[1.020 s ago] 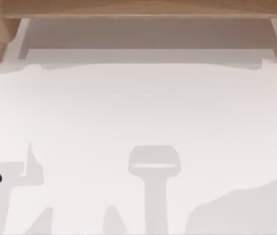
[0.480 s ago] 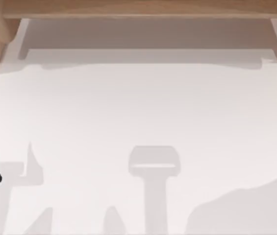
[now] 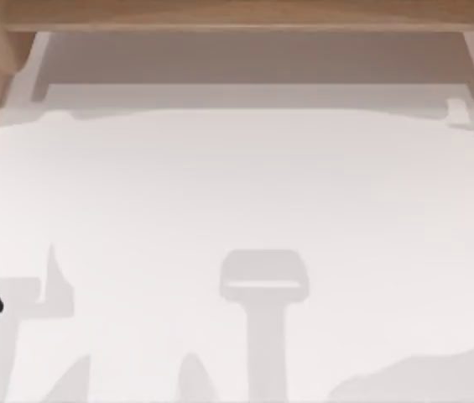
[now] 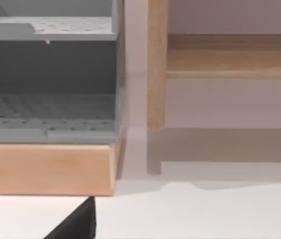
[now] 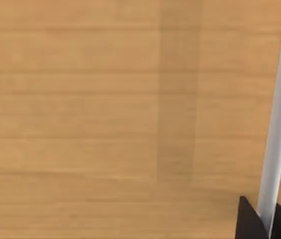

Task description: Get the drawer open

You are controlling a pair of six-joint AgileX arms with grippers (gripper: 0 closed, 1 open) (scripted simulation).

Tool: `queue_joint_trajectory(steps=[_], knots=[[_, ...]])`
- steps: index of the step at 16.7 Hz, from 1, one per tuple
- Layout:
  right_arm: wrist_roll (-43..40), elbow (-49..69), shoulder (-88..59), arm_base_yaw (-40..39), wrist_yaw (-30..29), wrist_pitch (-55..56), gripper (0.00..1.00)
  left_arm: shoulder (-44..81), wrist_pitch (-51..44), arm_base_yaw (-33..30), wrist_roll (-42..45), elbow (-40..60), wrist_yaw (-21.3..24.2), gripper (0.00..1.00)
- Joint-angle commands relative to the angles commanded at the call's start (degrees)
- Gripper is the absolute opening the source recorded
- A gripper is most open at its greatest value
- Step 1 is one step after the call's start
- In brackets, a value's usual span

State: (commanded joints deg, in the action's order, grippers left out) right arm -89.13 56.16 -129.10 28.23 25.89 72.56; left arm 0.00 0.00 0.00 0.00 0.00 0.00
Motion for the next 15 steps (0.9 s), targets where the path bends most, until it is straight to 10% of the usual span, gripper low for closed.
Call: queue_joint_trajectory(steps=[15], knots=[[0.03,-14.40,5.96,4.83,5.25,8.84,0.00,0.00,0.00,0.00,0.00,0.00,0.00,1.00]])
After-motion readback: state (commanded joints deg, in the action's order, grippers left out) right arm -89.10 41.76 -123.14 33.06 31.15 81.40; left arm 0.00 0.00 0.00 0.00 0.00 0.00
